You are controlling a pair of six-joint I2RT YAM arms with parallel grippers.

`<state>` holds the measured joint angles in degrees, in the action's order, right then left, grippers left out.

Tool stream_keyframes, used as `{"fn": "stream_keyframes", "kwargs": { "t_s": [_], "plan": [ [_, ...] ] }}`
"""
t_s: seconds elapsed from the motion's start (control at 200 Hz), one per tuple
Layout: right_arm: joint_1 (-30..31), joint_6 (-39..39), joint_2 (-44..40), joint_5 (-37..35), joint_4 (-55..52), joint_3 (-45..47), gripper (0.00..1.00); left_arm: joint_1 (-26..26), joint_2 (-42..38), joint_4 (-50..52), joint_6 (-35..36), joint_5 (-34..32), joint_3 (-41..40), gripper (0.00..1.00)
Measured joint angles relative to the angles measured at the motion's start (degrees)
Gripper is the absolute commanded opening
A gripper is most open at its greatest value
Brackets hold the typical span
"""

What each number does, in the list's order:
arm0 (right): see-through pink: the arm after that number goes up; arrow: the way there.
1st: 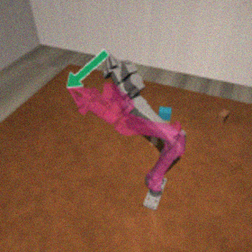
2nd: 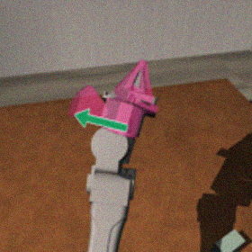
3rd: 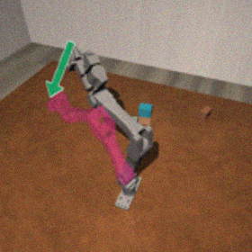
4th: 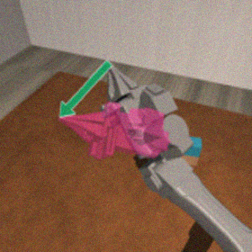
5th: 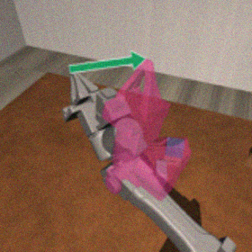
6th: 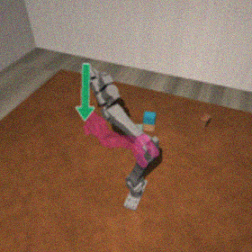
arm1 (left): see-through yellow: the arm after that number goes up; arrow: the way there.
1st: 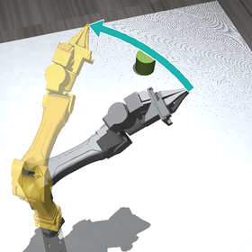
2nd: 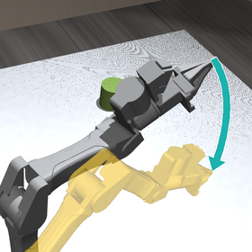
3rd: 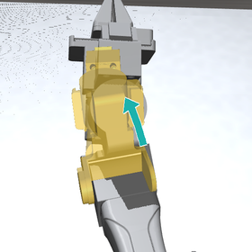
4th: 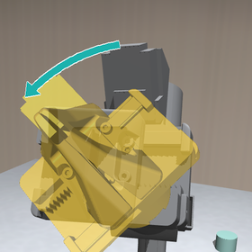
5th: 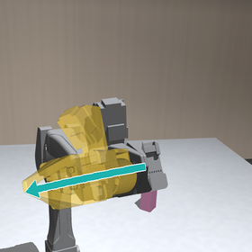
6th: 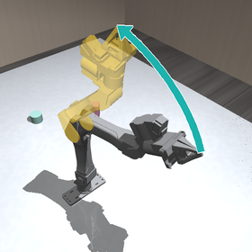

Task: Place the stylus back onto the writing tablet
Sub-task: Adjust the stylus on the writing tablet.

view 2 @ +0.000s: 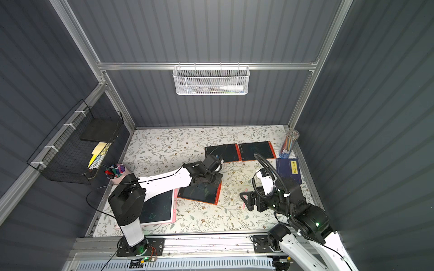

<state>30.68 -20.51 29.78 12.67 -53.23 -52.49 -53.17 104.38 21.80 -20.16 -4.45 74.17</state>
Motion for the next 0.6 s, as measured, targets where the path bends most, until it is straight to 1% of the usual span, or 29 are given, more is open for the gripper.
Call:
{"fn": "stream_keyframes", "kwargs": {
  "t_s": [0.195,0.355,0.6],
  "plan": [
    [0.0,0.0,-0.6,-0.1,0.1,0.6,0.99,0.0,2.0,0.3,1.9,-0.2,0.0,0.0],
    [0.0,0.0,-0.7,-0.2,0.1,0.8,0.99,0.0,2.6,0.6,3.5,-0.2,-2.6,0.0],
    [0.0,0.0,-0.7,-0.3,0.1,0.8,0.99,0.0,4.2,1.0,5.6,0.7,-2.7,0.0]
  ]
}}
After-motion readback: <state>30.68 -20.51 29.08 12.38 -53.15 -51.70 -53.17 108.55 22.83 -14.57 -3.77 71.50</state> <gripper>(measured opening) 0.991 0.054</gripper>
